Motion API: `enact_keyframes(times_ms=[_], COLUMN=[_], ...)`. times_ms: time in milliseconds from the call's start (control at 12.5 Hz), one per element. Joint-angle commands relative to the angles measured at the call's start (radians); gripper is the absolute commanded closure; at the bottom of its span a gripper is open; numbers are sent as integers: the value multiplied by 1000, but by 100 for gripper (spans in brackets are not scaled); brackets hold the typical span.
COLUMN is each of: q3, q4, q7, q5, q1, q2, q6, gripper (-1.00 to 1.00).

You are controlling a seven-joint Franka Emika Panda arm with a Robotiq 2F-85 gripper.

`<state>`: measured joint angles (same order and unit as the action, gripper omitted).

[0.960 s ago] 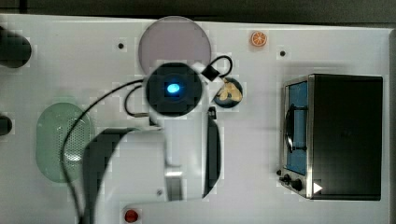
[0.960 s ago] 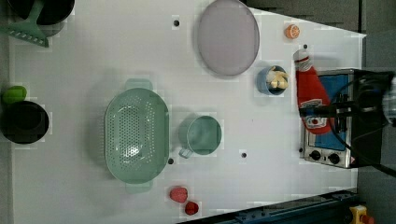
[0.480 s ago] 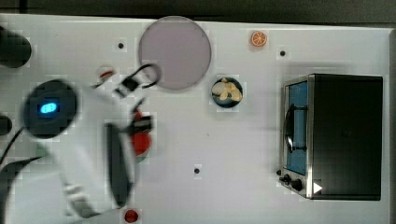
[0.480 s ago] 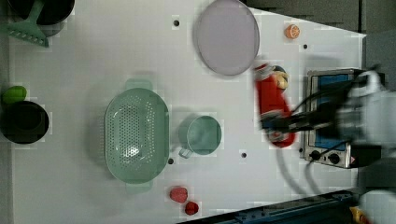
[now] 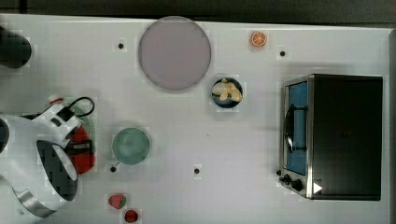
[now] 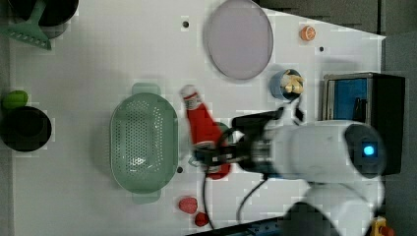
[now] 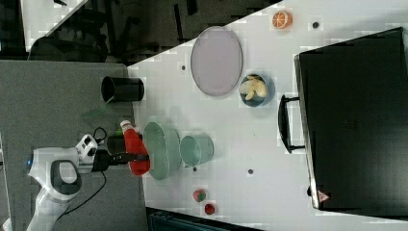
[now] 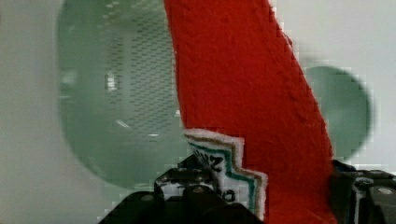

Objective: Pick Ketchup from the table and place it in strainer.

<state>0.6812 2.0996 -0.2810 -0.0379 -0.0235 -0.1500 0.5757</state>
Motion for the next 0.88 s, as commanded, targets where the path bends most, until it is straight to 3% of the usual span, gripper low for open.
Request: enact_keyframes(times_ms=[80, 320, 560, 880], q3=[51, 54, 51, 52], q4=[-5, 17, 31, 19], q7=[217, 347, 394, 401], q5=[2, 51, 105, 95], q1=[0, 36, 42, 17], q2=[-80, -194, -257, -193], q6=[162, 335, 388, 386], gripper=[-24, -32, -96, -100])
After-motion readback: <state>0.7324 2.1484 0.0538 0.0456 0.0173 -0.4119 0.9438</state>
